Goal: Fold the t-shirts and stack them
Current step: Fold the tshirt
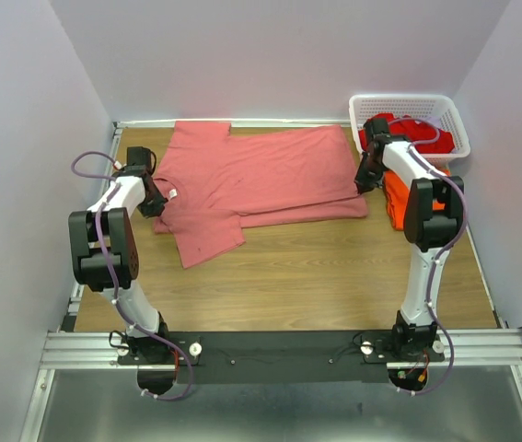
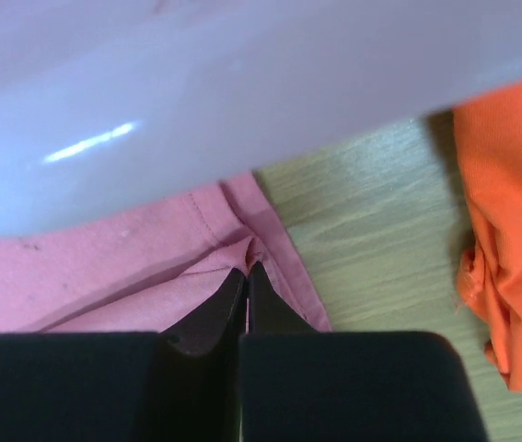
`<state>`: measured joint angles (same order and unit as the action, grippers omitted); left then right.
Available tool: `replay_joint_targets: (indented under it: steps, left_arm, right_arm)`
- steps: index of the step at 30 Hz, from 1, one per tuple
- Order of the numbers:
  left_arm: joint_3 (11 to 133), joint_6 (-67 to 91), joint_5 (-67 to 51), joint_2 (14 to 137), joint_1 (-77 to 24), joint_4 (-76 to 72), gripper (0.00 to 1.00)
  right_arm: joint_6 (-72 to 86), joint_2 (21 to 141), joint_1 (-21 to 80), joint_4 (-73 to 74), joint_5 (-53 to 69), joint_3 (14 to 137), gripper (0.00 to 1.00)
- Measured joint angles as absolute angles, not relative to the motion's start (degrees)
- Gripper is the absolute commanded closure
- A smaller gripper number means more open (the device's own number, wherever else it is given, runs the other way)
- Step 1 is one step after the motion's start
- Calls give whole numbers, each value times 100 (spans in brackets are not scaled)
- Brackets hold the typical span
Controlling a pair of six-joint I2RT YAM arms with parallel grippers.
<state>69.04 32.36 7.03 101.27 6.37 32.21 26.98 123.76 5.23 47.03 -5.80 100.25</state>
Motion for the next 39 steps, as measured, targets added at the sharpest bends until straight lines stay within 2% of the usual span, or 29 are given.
replay_joint_targets:
  steps: [1,4,5,9,11,15,19,23,26,31,39]
  left_arm:
    - [6901,3236,705,10145,637,3216,84]
    - [6901,3234,733,10156,637,3214,70]
    - [6904,3238,784,10156,639,3201,62]
    - [6901,3218,902,10143,679,3179,50]
    - [6901,3210,956,10097,687,3179,37]
    - [6901,3188,1026,9797,690,3186,28]
    - [6709,3173,1050,9218,637,3133,26]
    - [5916,3197,1046,8276,397,3083,25]
    - [5400,3262,1039,7800,-10,3186,25]
    - [4871,3446,1002,7618,-963,3306,30]
    - [4733,3605,989,7789,-1457,3345,39]
  right_arm:
    - [2707,12398,523,4683,-582,10025,88]
    - [2711,12425,523,4646,-600,10022,82]
    - [2718,12425,523,4619,-631,10022,77]
    - [2703,12425,513,4580,-657,10022,66]
    - [2696,12414,513,4554,-652,10022,59]
    - [2668,12322,513,4545,-615,10020,47]
    - [2622,11771,515,4425,-506,9651,39]
    - [2580,10862,563,4136,-377,8842,26]
    - [2567,10245,620,3977,-285,8180,22]
    - [2545,9651,696,3846,-163,7380,21]
    - [2545,9317,709,3667,-1,6748,21]
